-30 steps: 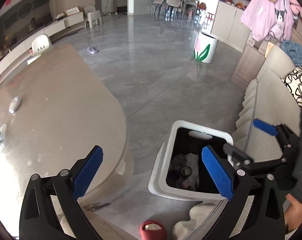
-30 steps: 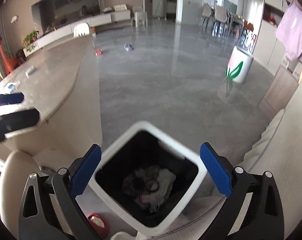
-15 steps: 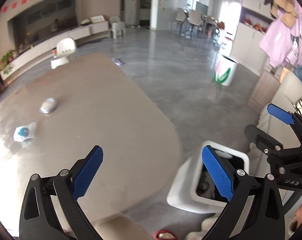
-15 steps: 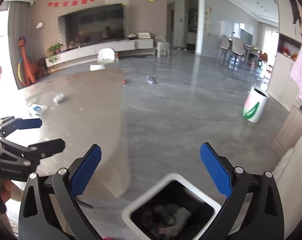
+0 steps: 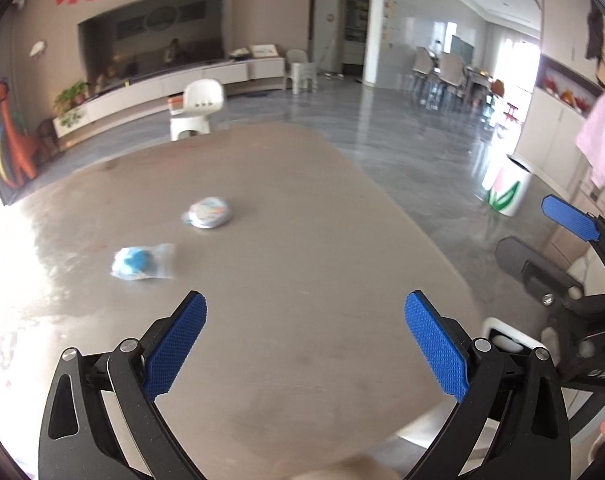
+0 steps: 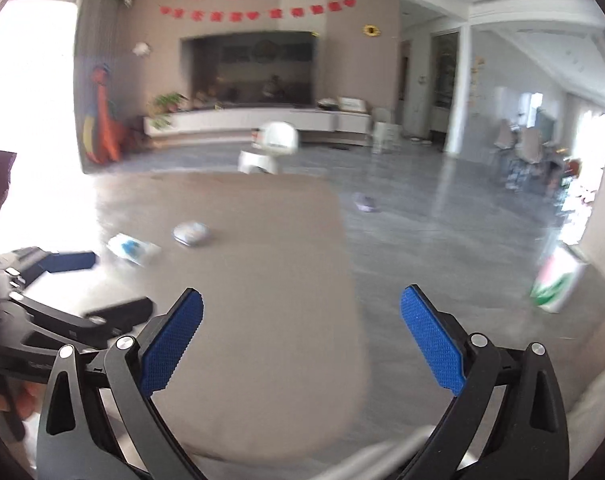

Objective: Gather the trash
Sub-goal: 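Return both tools to the table, then grasp the bagged blue toy with left tool while right tool grasps cartoon tin, then carry the bagged toy and tin over the white bin and open both tools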

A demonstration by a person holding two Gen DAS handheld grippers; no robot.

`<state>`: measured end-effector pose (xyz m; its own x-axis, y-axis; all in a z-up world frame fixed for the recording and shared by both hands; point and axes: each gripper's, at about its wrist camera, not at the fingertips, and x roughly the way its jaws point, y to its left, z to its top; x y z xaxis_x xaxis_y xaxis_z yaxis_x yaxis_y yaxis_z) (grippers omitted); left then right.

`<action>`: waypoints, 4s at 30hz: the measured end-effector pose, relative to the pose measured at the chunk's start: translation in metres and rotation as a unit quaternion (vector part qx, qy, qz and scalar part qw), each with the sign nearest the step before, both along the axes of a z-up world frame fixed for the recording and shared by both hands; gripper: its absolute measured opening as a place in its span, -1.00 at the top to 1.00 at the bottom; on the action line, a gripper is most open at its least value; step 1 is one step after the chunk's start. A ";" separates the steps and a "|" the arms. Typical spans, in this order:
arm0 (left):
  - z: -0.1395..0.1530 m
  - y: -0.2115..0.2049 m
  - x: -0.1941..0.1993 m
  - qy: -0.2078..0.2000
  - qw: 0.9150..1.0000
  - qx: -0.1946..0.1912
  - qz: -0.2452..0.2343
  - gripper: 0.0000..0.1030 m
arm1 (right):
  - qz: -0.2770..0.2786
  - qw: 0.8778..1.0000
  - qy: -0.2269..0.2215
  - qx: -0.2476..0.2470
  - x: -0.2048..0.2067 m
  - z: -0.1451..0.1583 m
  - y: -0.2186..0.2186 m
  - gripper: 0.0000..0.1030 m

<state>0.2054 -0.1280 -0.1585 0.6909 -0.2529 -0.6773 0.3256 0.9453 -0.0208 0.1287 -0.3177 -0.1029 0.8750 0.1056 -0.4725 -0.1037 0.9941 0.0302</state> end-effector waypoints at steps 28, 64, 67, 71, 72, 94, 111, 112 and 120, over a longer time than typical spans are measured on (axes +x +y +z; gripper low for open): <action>-0.077 0.143 0.148 0.054 0.990 -0.030 0.129 -0.90 | 0.101 0.994 0.005 -0.050 0.166 -0.040 0.134 -0.91; -0.074 0.168 0.167 0.018 0.993 -0.001 0.118 0.26 | 0.131 0.979 0.131 -0.091 0.245 -0.085 0.188 -0.71; -0.073 0.168 0.169 0.017 0.993 -0.004 0.118 0.26 | 0.121 0.975 0.167 -0.084 0.256 -0.093 0.184 -0.15; -0.076 0.171 0.166 0.023 0.993 -0.012 0.119 0.26 | 0.123 0.972 0.189 -0.068 0.259 -0.092 0.180 -0.07; -0.076 0.170 0.163 0.023 0.992 -0.013 0.120 0.26 | 0.122 0.972 0.190 -0.066 0.257 -0.090 0.180 -0.06; -0.022 0.043 0.054 0.005 0.999 -0.028 -0.017 0.26 | 0.013 0.996 0.072 -0.050 0.000 0.026 0.045 -0.05; -0.029 -0.154 -0.087 0.032 0.982 -0.010 -0.185 0.26 | -0.104 0.991 0.068 -0.046 -0.125 0.013 -0.081 -0.05; -0.031 -0.161 -0.093 0.035 0.981 -0.008 -0.191 0.26 | -0.111 0.990 0.071 -0.044 -0.130 0.010 -0.087 -0.05; -0.068 -0.219 -0.109 0.096 0.964 0.014 -0.249 0.25 | -0.152 0.983 0.095 -0.041 -0.160 -0.027 -0.125 -0.05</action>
<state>0.0962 -0.3466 -0.2264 0.3497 -0.5016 -0.7913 0.7321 0.6733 -0.1033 -0.0312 -0.4432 -0.1299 0.7554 -0.1935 -0.6261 0.1989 0.9780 -0.0622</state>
